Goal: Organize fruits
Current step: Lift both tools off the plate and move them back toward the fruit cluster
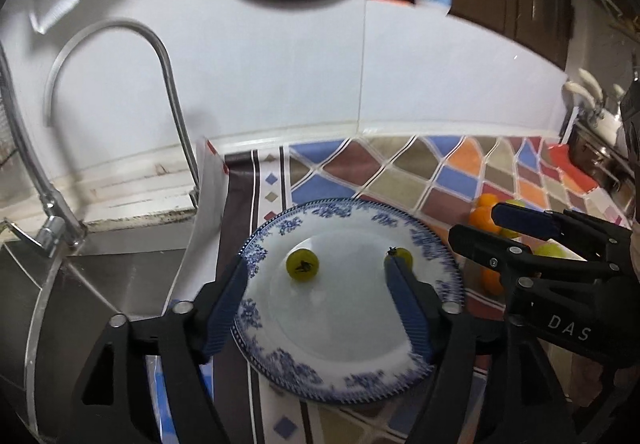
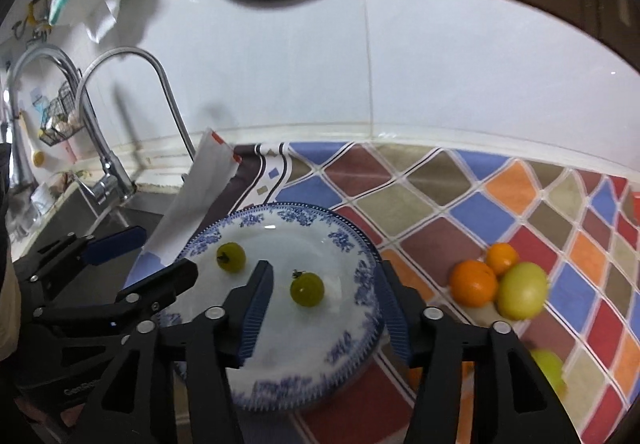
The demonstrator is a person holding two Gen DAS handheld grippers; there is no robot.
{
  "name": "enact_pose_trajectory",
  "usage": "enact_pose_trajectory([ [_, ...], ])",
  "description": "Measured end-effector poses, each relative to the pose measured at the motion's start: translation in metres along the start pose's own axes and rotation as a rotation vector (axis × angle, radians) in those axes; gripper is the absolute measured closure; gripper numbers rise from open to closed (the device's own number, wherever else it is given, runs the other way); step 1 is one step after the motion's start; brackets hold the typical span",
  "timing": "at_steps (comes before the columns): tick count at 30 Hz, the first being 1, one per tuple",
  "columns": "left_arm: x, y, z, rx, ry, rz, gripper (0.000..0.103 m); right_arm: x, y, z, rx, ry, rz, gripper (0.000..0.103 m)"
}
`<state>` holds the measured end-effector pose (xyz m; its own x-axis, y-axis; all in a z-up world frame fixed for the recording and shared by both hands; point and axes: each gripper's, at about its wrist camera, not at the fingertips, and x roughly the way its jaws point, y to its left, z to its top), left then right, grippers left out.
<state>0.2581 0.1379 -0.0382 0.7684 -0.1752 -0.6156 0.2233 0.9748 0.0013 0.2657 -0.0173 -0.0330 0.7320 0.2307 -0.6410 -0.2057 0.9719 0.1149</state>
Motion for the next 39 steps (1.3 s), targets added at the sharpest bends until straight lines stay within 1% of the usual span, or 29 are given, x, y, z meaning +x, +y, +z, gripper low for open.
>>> enact_pose_trajectory([
  [2, -0.014, -0.004, -0.002, -0.007, -0.018, -0.005, 0.019, -0.018, 0.0, -0.003, 0.005, -0.024, -0.007, 0.045],
  [5, -0.032, -0.01, -0.005, -0.012, -0.04, -0.011, 0.014, -0.043, -0.001, -0.008, 0.015, -0.061, -0.028, 0.039],
  [7, -0.042, -0.014, -0.008, -0.016, -0.051, -0.012, 0.014, -0.058, -0.003, -0.012, 0.023, -0.083, -0.047, 0.034],
  [9, -0.052, -0.019, -0.011, -0.018, -0.063, -0.013, 0.013, -0.07, -0.003, -0.016, 0.024, -0.099, -0.066, 0.033],
  [10, -0.055, -0.021, -0.012, -0.019, -0.067, -0.009, 0.013, -0.076, -0.004, -0.018, 0.022, -0.108, -0.074, 0.031],
  [12, -0.063, -0.028, -0.015, -0.019, -0.082, 0.0, 0.011, -0.088, -0.007, -0.023, 0.015, -0.12, -0.095, 0.027],
  [13, -0.067, -0.032, -0.016, -0.017, -0.091, 0.003, 0.009, -0.094, -0.009, -0.026, 0.013, -0.128, -0.104, 0.027],
  [18, -0.086, -0.061, -0.023, 0.008, -0.15, 0.032, 0.005, -0.121, -0.023, -0.037, -0.003, -0.173, -0.135, 0.022],
  [25, -0.103, -0.1, -0.028, 0.015, -0.199, 0.061, 0.003, -0.152, -0.055, -0.052, -0.023, -0.199, -0.145, 0.022],
  [28, -0.107, -0.117, -0.03, 0.02, -0.212, 0.067, 0.003, -0.161, -0.07, -0.058, -0.028, -0.196, -0.144, 0.022],
  [34, -0.106, -0.145, -0.034, 0.036, -0.208, 0.063, 0.003, -0.174, -0.095, -0.068, -0.035, -0.191, -0.139, 0.022],
  [39, -0.096, -0.164, -0.04, 0.07, -0.187, 0.067, 0.003, -0.175, -0.114, -0.077, -0.019, -0.165, -0.132, 0.022],
])
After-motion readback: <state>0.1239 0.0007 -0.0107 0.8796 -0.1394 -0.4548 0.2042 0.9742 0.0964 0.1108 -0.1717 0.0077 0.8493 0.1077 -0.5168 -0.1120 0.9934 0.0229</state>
